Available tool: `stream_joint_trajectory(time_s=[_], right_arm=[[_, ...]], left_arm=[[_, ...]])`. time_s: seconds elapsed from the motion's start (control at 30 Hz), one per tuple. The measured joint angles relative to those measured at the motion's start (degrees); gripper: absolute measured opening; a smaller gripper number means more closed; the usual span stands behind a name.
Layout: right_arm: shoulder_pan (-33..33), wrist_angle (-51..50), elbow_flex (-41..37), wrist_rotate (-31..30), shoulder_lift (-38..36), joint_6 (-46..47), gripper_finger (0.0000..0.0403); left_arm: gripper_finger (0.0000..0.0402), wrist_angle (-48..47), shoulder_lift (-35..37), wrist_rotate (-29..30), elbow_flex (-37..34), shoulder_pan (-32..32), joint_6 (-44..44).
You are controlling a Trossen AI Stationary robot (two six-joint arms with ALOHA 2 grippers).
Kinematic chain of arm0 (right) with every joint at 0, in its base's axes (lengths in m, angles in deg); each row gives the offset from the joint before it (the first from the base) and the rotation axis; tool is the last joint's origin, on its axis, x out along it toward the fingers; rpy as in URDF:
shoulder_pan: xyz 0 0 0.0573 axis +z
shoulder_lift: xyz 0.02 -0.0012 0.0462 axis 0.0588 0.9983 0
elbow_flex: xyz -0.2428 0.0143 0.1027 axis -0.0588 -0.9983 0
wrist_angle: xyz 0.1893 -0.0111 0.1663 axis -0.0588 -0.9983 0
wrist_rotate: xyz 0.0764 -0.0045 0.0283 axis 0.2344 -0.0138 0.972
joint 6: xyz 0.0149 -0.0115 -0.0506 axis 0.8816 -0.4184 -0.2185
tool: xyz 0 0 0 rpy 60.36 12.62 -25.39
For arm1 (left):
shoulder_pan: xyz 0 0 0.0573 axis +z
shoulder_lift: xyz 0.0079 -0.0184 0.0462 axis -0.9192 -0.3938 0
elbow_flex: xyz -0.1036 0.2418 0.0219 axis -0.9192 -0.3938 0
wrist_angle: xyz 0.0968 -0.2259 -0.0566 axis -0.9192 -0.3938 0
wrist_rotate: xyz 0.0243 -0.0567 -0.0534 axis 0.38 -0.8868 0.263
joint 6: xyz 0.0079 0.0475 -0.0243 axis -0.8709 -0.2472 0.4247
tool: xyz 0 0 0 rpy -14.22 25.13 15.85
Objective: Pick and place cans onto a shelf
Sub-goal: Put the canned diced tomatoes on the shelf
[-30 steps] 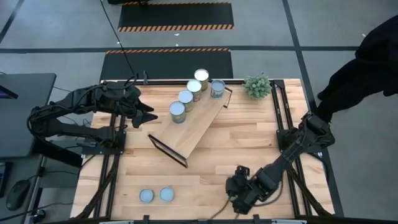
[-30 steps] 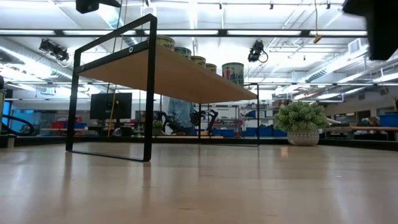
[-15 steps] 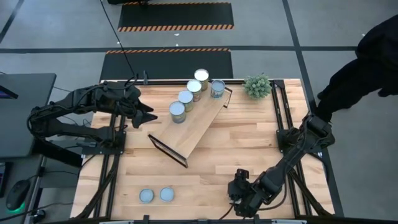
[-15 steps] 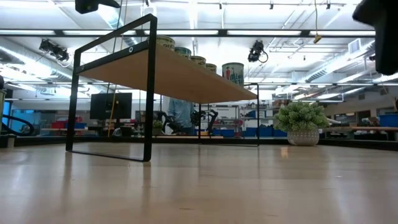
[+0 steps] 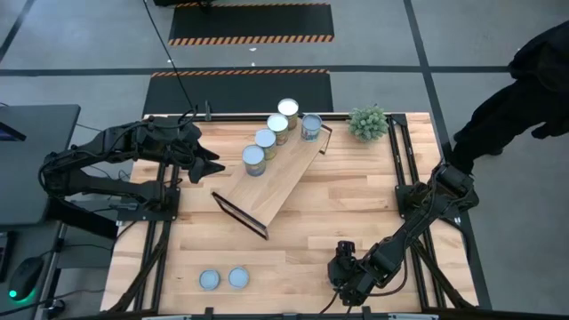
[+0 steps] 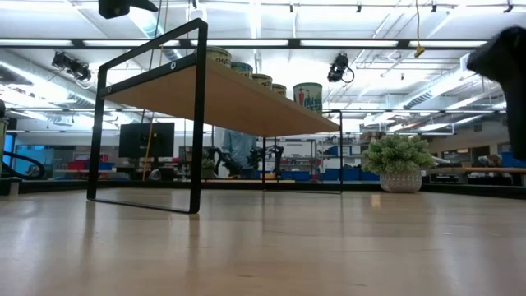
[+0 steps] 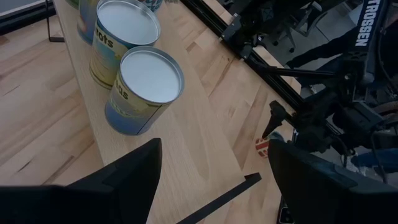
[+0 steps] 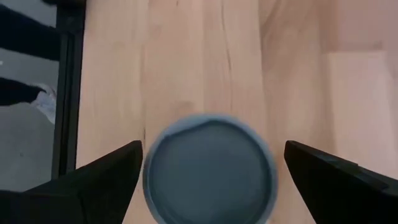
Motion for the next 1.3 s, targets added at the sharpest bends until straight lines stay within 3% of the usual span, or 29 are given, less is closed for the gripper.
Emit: stream_joint_trajectory(time_s=[0.17, 0.47, 0.73, 0.9, 1.3], right_arm=[[0.0, 0.51, -2.15, 1.44, 0.0, 0.01, 0.0386], [-1.78, 0.94, -2.18, 1.34, 0.0, -2.12, 0.0294], [-5.24, -4.81, -2.16, 0.48, -3.83, -4.91, 0.0292], [-9.46, -8.56, -2.16, -0.16, -9.98, -12.61, 0.0292], [-27.41, -12.63, -2.06, 8.87, -20.54, -30.74, 0.0292]], left_arm=[[0.0299, -0.02, 0.01, 0.0, 0.0, 0.0, 0.0], [0.0299, -0.04, -0.01, 0.44, 0.0, 0.0, -0.04], [0.0299, -0.04, 0.0, 1.34, 0.0, 0.04, -0.04], [0.0299, -0.02, 0.01, 2.93, 0.0, 0.07, -0.04], [0.0299, -0.02, 0.0, 4.03, 0.0, 0.07, -2.57]])
